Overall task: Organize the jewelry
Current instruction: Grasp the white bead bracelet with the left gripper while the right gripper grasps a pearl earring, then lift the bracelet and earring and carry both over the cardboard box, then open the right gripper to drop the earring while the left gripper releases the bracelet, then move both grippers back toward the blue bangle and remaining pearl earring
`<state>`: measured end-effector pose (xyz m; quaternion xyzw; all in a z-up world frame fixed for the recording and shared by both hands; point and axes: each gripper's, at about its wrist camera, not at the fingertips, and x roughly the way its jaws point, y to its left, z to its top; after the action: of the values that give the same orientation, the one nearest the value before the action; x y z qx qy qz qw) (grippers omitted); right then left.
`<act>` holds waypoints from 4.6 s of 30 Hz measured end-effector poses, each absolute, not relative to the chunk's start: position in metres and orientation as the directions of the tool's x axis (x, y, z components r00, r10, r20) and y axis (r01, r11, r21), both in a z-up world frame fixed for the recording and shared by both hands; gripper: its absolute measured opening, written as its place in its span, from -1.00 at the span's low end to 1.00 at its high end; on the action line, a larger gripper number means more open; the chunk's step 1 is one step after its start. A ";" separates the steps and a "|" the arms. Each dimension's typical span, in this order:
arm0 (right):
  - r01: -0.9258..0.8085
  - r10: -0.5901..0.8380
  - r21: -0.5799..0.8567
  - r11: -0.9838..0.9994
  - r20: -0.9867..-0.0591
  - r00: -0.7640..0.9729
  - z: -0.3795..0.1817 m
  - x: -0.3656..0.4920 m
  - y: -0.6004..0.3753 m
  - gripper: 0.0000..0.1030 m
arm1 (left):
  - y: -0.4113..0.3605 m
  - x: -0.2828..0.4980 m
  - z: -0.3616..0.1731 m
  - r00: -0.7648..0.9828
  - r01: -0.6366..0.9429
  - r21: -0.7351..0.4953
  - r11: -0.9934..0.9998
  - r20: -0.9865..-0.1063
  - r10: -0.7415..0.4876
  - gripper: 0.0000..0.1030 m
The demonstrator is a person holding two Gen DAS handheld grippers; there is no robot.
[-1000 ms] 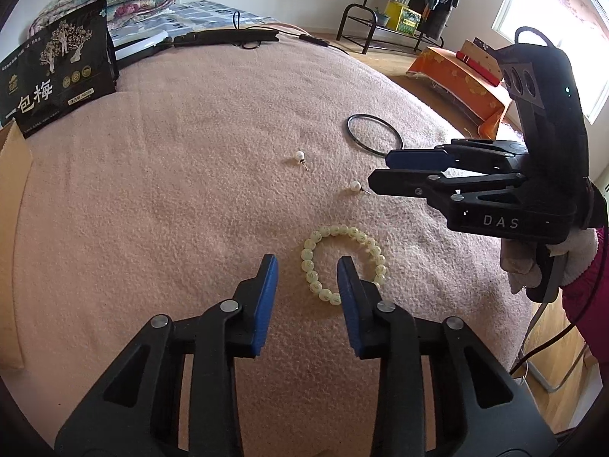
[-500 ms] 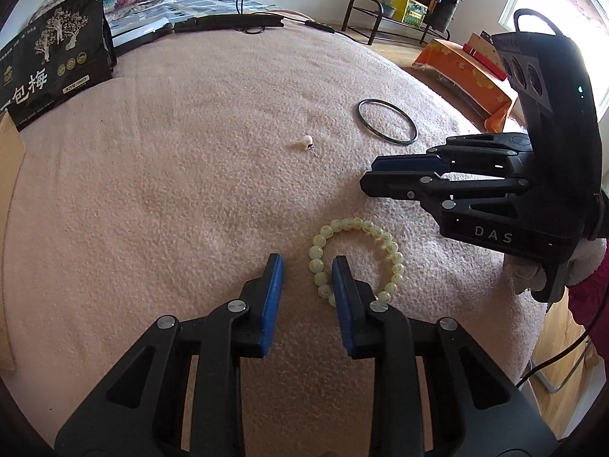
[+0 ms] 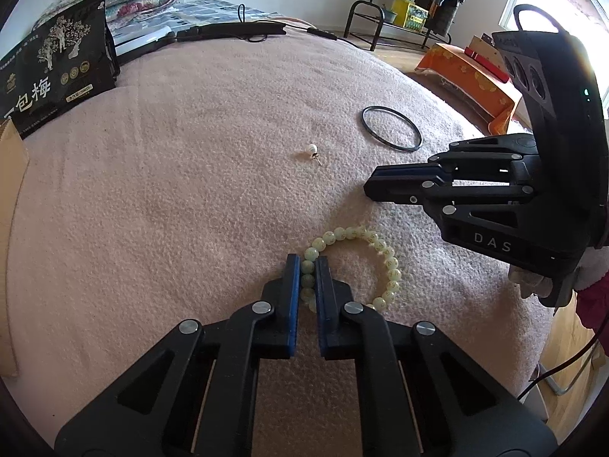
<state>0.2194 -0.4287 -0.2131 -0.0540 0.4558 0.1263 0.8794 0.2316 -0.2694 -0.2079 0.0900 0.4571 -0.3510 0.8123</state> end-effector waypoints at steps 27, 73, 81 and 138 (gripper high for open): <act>-0.207 0.176 0.049 0.977 -0.732 0.658 -0.140 0.183 -0.435 -0.88 | -0.205 0.211 -0.129 0.488 0.596 -0.163 0.786 -0.704 -0.516 -0.90; -0.482 0.420 0.096 0.871 -0.655 0.628 -0.081 0.340 -0.222 -0.88 | -0.013 0.298 -0.087 0.716 0.317 -0.157 0.935 -0.607 -0.345 -0.90; -0.507 0.466 0.145 0.849 -0.657 0.593 -0.091 0.378 -0.183 -0.88 | -0.002 0.313 -0.101 0.710 0.296 -0.168 0.940 -0.619 -0.335 -0.90; -0.409 0.387 0.125 0.904 -0.645 0.659 -0.109 0.406 -0.156 1.00 | -0.011 0.314 -0.108 0.744 0.295 -0.112 0.949 -0.596 -0.302 0.40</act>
<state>0.4058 -0.1555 -0.1088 -0.0153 0.3507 0.2186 0.9105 0.3140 -0.0113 -0.1081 -0.0052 0.3202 -0.1597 0.9338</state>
